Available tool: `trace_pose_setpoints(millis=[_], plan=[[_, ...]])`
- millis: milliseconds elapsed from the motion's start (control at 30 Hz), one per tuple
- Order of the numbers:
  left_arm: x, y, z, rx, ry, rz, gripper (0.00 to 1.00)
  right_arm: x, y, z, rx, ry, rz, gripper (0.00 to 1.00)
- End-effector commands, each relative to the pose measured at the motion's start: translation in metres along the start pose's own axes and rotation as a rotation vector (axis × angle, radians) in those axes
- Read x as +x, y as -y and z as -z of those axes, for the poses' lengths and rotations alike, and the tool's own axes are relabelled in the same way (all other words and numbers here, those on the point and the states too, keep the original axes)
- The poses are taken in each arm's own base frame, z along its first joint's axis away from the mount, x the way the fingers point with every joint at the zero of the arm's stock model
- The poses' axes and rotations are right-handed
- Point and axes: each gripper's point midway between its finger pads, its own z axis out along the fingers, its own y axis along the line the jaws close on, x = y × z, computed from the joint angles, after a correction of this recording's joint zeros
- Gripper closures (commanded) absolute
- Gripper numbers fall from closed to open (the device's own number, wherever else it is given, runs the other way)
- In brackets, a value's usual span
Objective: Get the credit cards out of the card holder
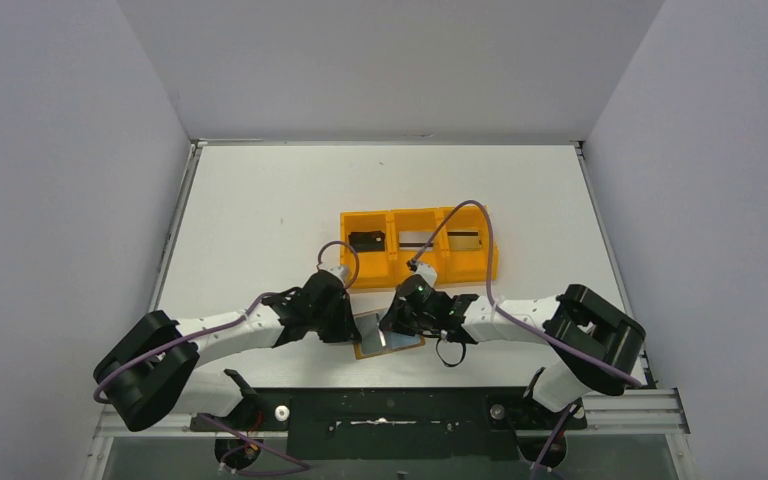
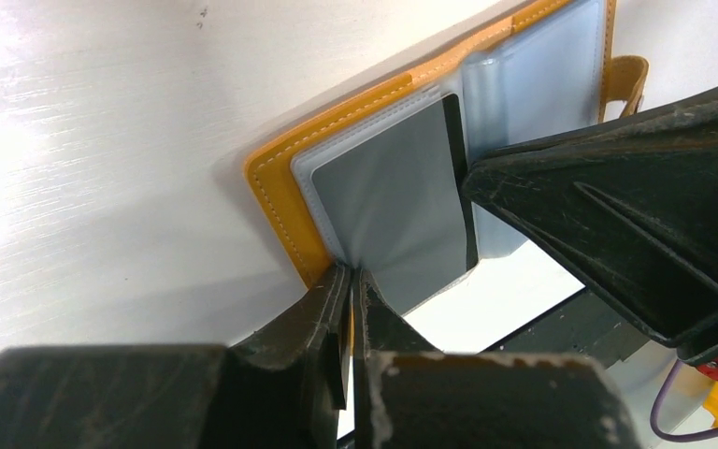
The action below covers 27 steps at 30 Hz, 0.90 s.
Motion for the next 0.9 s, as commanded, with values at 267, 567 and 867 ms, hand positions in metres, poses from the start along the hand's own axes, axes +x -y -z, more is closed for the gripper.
trace_pose_setpoints(millis=[267, 567, 867], plan=[[0.011, -0.025, -0.004, -0.115, -0.05, -0.062, 1.0, -0.015, 0.0, 0.012, 0.005, 0.068, -0.016, 0.97], [0.009, -0.023, -0.006, -0.121, -0.064, -0.088, 1.0, 0.004, 0.005, -0.009, 0.078, -0.035, 0.055, 0.72], [0.006, -0.024, -0.006, -0.133, -0.056, -0.092, 1.0, -0.007, -0.011, 0.004, -0.052, 0.022, 0.006, 0.98]])
